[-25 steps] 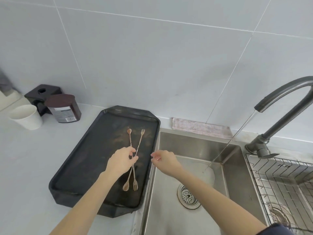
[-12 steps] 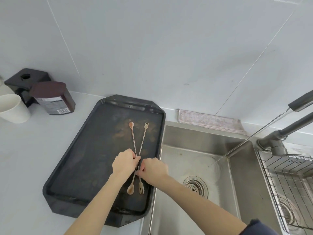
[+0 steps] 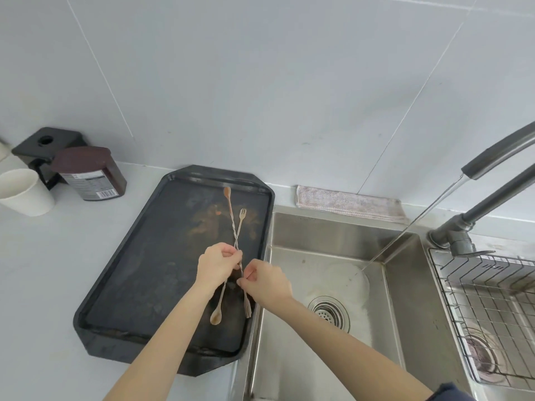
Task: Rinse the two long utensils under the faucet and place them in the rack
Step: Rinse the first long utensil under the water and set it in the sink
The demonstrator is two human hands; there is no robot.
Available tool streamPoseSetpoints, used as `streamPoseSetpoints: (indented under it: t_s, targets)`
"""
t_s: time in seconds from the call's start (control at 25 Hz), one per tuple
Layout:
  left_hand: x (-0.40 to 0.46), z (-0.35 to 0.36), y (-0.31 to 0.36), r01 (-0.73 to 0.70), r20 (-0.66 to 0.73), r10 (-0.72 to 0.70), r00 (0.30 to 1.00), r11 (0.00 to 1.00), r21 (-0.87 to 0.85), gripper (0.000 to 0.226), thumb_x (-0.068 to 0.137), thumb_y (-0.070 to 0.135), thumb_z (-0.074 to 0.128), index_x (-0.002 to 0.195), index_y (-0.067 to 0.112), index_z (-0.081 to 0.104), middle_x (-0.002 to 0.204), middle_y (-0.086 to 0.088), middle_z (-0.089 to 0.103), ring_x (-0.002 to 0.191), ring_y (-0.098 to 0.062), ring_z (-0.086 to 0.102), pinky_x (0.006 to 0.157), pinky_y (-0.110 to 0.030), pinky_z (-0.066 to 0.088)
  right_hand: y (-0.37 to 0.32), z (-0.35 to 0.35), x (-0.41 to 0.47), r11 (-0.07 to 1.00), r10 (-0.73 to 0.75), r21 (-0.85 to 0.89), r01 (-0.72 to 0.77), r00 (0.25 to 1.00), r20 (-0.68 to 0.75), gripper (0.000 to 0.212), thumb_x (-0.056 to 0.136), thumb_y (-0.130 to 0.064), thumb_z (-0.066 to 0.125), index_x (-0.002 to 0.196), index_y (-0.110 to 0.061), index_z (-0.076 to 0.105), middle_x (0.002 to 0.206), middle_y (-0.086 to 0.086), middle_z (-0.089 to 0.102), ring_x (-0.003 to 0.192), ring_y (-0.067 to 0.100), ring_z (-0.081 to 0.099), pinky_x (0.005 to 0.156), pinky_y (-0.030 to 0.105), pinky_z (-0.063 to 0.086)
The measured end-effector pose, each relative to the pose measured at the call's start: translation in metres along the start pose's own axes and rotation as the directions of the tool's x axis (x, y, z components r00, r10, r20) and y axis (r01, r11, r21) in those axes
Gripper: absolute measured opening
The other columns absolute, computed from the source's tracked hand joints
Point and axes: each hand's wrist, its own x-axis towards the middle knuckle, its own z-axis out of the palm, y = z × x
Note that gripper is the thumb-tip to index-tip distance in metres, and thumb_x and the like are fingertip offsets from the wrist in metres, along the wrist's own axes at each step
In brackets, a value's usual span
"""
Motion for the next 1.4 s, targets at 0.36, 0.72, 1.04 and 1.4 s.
streamPoseSetpoints:
  t_s: [0.36,0.72,1.04,1.4]
  targets:
    - [-0.051,0.065,0.055,-0.11,0.113,0.143,0.983,0.96,-0.259,0.019,0.085,0.009,0.058,0.072,0.023,0.055,0.086,-0.01,0.067,0.072,-0.019,0.064,0.085,-0.031,0.049,0.076,-0.058,-0.046,0.986,0.06,0.165,-0.033,0.984,-0.166,0.017,0.082,-0.026,0.06,0.069,-0.031,0.05,0.079,-0.007,0.057,0.083,0.017,0.058,0.07,0.027,0.042]
    - [-0.094,0.146,0.124,-0.188,0.154,0.264,0.952,0.904,-0.384,0.009,0.093,0.014,0.048,0.096,0.009,0.056,0.076,0.004,0.062,0.056,0.001,0.061,0.052,-0.004,0.044,0.172,-0.108,-0.089,0.981,0.142,0.16,-0.107,0.965,-0.222,0.008,0.084,-0.028,0.057,0.076,-0.03,0.056,0.082,-0.009,0.06,0.093,0.021,0.062,0.074,0.029,0.044]
    - [-0.094,0.189,0.183,-0.24,0.176,0.328,0.928,0.889,-0.39,0.013,0.094,0.019,0.046,0.089,0.018,0.057,0.093,0.001,0.064,0.074,-0.005,0.061,0.069,-0.017,0.043,0.231,-0.14,-0.091,0.974,0.197,0.154,-0.166,0.955,-0.22,0.004,0.085,-0.027,0.056,0.083,-0.025,0.057,0.096,-0.002,0.07,0.083,0.016,0.058,0.07,0.025,0.043]
    - [-0.078,0.216,0.211,-0.32,0.046,0.382,0.923,0.829,-0.459,0.016,0.088,0.012,0.056,0.077,0.023,0.06,0.073,0.004,0.063,0.071,-0.011,0.057,0.065,-0.016,0.046,0.247,-0.15,-0.073,0.974,0.173,0.185,-0.131,0.957,-0.233,0.007,0.086,-0.025,0.057,0.079,-0.025,0.057,0.078,-0.007,0.06,0.087,0.019,0.063,0.071,0.029,0.048]
